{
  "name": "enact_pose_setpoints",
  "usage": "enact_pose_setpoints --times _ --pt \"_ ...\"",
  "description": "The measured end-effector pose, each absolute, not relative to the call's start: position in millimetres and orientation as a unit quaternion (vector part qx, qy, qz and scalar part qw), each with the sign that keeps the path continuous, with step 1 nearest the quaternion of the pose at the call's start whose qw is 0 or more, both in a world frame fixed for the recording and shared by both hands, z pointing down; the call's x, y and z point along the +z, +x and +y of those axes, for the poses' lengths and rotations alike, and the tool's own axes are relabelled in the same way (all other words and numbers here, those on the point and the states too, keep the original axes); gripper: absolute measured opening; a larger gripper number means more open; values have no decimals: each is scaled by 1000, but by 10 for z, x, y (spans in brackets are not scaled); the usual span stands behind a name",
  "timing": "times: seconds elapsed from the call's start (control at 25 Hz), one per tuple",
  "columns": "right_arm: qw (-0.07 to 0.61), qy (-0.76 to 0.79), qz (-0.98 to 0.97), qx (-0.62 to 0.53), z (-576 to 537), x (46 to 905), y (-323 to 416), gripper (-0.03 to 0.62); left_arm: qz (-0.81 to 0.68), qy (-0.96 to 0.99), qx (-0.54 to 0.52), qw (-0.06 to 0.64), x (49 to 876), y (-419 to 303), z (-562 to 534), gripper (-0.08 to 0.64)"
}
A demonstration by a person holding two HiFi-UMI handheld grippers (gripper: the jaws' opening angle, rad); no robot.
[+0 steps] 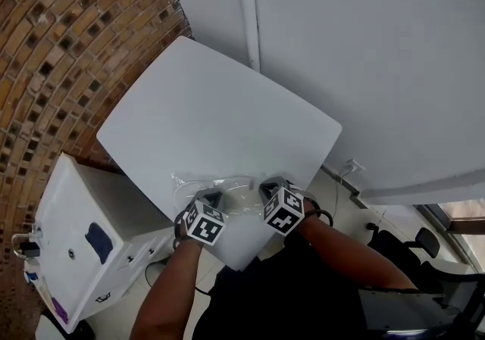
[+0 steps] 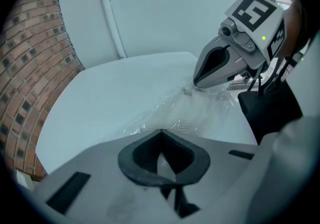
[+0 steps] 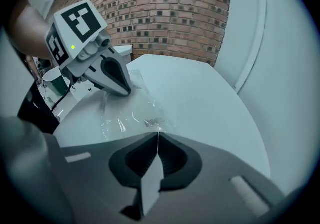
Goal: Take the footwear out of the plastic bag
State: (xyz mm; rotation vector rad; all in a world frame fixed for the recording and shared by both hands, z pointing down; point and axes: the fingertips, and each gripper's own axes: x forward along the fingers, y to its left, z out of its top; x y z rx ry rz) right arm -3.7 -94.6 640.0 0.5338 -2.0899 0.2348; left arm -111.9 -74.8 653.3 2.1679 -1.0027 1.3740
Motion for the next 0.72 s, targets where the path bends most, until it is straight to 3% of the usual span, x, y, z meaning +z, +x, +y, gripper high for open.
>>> enact_pose_setpoints --times 0.36,0.6,0.72 --pt "406 246 -867 150 -956 6303 240 5 -366 771 474 214 6537 -1138 -737 6" --pt "346 278 -858 259 -864 6371 466 5 -380 776 454 218 6526 -1138 -701 6" --pt "352 297 -839 288 -829 6480 693 10 -383 776 450 223 6502 -1149 -685 6"
